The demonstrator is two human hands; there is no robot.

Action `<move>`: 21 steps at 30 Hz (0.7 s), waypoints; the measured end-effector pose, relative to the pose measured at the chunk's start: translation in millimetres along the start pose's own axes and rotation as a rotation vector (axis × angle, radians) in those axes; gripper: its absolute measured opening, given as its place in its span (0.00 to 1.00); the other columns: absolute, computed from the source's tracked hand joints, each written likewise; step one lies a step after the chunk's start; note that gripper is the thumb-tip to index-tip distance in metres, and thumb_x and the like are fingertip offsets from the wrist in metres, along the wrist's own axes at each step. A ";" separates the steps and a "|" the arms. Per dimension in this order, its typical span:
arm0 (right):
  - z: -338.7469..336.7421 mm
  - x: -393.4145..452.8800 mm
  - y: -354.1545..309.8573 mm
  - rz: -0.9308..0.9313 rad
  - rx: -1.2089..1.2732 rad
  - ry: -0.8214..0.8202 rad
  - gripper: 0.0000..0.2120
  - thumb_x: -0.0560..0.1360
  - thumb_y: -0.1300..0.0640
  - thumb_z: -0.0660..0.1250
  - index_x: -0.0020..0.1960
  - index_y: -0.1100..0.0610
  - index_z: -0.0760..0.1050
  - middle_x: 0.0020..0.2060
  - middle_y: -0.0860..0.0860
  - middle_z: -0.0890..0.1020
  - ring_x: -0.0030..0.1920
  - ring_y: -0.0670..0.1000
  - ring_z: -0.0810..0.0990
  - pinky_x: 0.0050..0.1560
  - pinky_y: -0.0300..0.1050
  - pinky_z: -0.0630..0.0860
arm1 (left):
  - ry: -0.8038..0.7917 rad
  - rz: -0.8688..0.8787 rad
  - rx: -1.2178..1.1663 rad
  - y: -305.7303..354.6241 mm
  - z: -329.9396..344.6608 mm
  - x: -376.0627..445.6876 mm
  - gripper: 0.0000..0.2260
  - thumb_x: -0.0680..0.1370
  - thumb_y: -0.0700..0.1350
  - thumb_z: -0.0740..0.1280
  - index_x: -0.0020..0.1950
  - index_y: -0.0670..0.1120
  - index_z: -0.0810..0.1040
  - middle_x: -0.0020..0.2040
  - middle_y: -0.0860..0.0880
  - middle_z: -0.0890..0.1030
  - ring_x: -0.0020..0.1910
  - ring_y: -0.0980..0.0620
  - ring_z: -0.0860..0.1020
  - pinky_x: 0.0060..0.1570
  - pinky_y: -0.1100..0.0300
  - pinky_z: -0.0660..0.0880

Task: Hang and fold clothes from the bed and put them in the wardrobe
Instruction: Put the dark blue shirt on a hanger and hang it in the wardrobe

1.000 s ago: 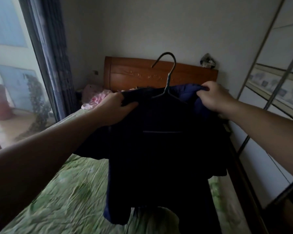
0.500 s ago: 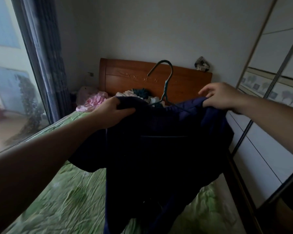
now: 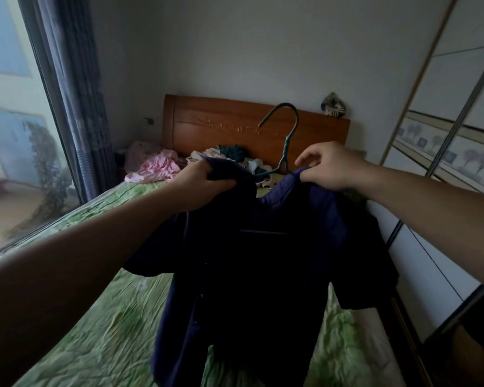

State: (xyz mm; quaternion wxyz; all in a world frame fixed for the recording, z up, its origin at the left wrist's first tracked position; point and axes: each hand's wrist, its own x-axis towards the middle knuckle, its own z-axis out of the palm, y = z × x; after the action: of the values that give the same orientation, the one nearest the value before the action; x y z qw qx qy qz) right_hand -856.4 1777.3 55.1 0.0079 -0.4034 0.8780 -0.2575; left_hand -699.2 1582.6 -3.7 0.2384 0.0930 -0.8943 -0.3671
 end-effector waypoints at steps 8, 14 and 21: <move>-23.4 -24.7 -6.5 -0.071 -0.506 -0.353 0.19 0.74 0.42 0.67 0.63 0.41 0.68 0.57 0.49 0.71 0.53 0.51 0.77 0.55 0.50 0.78 | 0.012 -0.001 -0.126 -12.1 -4.3 -6.4 0.15 0.76 0.40 0.69 0.45 0.63 0.79 0.41 0.62 0.83 0.43 0.63 0.81 0.50 0.63 0.77; 2.2 -20.6 -23.6 -0.114 0.081 -0.211 0.12 0.75 0.43 0.66 0.45 0.51 0.79 0.41 0.50 0.81 0.43 0.49 0.79 0.47 0.45 0.72 | -0.006 -0.082 -0.249 -3.3 -2.8 -3.7 0.07 0.76 0.41 0.69 0.53 0.50 0.80 0.45 0.51 0.84 0.41 0.58 0.83 0.42 0.65 0.79; 13.5 -13.0 -24.2 0.035 0.244 -0.219 0.19 0.78 0.42 0.60 0.40 0.56 0.75 0.26 0.49 0.69 0.25 0.47 0.67 0.27 0.41 0.65 | 0.212 -0.096 -0.170 -2.3 -15.9 0.0 0.03 0.75 0.46 0.71 0.41 0.53 0.82 0.36 0.57 0.83 0.36 0.61 0.80 0.41 0.68 0.76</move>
State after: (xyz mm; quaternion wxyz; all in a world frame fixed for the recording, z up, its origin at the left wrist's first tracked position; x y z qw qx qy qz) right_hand -827.6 1767.4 52.0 0.1569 -0.4099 0.8410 -0.3165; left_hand -691.4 1571.2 4.5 0.3208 0.1535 -0.8241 -0.4408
